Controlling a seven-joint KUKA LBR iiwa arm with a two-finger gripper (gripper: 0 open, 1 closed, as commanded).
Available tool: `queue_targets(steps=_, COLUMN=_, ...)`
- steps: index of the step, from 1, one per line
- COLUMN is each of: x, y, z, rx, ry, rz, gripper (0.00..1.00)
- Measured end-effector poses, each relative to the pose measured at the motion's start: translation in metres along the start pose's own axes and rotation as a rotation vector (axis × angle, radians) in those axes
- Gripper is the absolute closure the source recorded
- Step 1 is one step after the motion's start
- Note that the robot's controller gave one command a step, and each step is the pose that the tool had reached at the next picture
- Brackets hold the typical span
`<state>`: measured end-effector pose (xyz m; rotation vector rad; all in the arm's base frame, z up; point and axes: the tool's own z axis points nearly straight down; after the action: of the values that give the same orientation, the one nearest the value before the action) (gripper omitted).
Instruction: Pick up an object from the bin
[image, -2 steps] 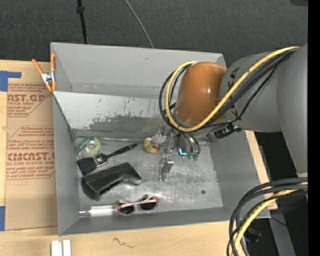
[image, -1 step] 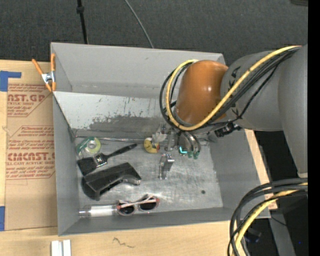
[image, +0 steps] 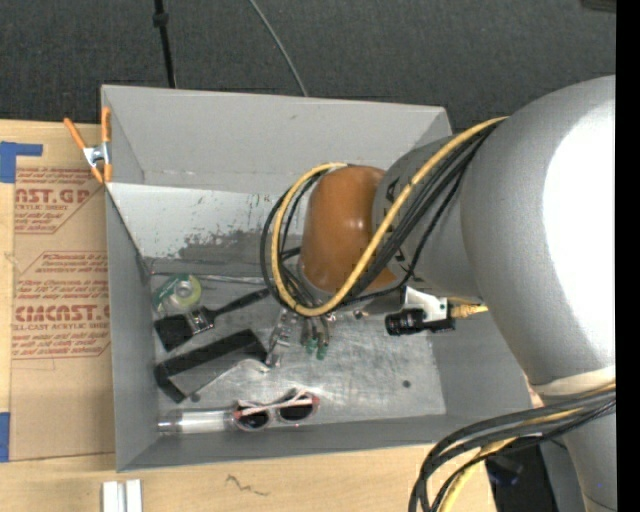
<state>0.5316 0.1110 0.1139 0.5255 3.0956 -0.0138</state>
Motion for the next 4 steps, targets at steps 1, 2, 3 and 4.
queue_targets(steps=1, x=0.003, y=0.005, z=0.001, rx=-0.008, ry=0.002, rz=-0.003, gripper=0.0)
queue_targets(steps=2, x=0.003, y=0.005, z=0.001, rx=-0.008, ry=0.002, rz=-0.003, gripper=0.0)
queue_targets(steps=3, x=-0.006, y=0.014, z=0.007, rx=-0.007, ry=0.003, rz=-0.057, gripper=0.0)
queue_targets(steps=4, x=-0.006, y=0.035, z=0.013, rx=-0.009, ry=0.0, rz=-0.298, gripper=0.0)
